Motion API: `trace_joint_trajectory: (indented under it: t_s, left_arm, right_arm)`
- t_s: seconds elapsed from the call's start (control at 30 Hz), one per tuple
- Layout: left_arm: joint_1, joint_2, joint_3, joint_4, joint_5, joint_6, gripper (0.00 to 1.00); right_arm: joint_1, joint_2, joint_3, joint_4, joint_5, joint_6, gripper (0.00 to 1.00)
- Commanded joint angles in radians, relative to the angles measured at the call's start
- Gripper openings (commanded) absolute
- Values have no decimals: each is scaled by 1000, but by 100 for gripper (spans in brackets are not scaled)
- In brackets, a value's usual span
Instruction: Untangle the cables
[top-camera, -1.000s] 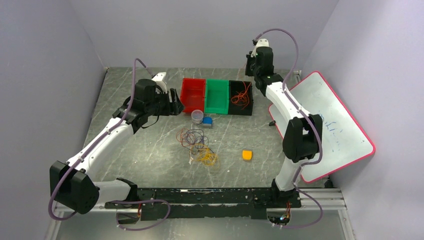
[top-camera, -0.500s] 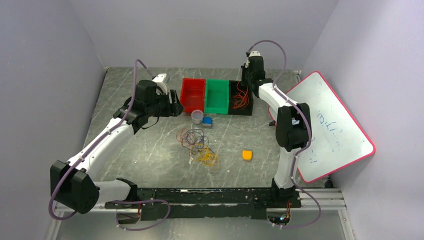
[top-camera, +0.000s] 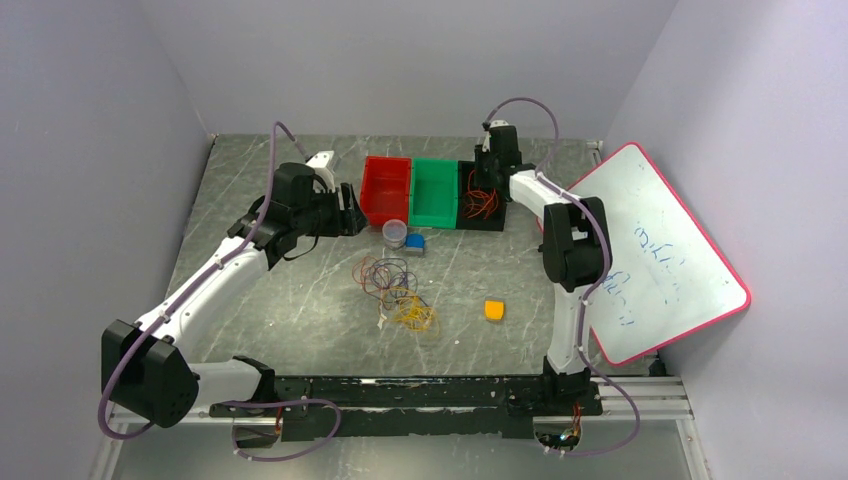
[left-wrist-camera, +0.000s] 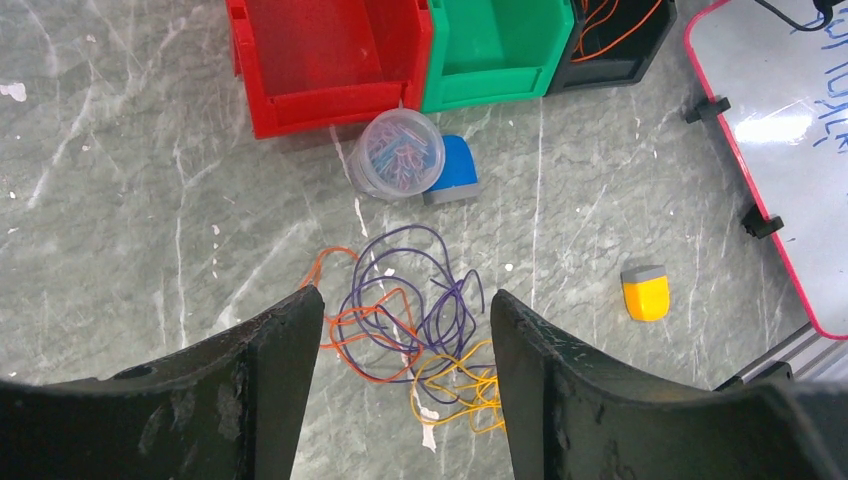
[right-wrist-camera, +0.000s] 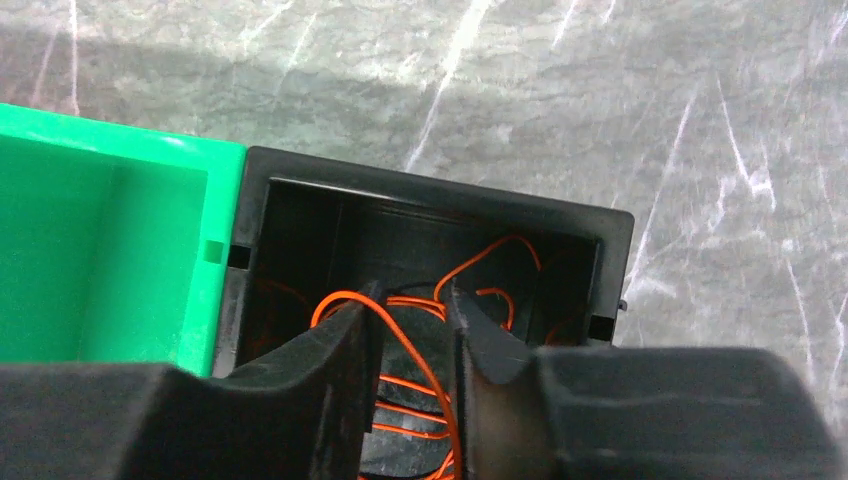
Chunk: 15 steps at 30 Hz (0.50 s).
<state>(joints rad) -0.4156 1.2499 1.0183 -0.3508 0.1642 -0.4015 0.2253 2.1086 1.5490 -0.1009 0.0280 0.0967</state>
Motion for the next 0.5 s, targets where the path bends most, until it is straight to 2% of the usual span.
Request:
trace_joint_trajectory:
  t_s: [0.0,0.1,0.17,0.23,0.47]
  left_arm:
    - [8,7,0,-8,17,-11,68]
    - [8,14,3,-4,20,-13,68]
    - [8,19,5,-1,24,-15,68]
    - [8,24,6,1,27,-16,68]
    - [8,34,6,3,38,-17,67]
  right_arm:
    - [-7,-34,35,7,-20,3,35]
    - [-6,-64,44,-7,-23,-1,42]
    - [-6,-82,46,-23,-26,-6,52]
    - [-7,-99,45,-43,-23,-12,57]
    - [-7,-144,54,-144,3,-28,61]
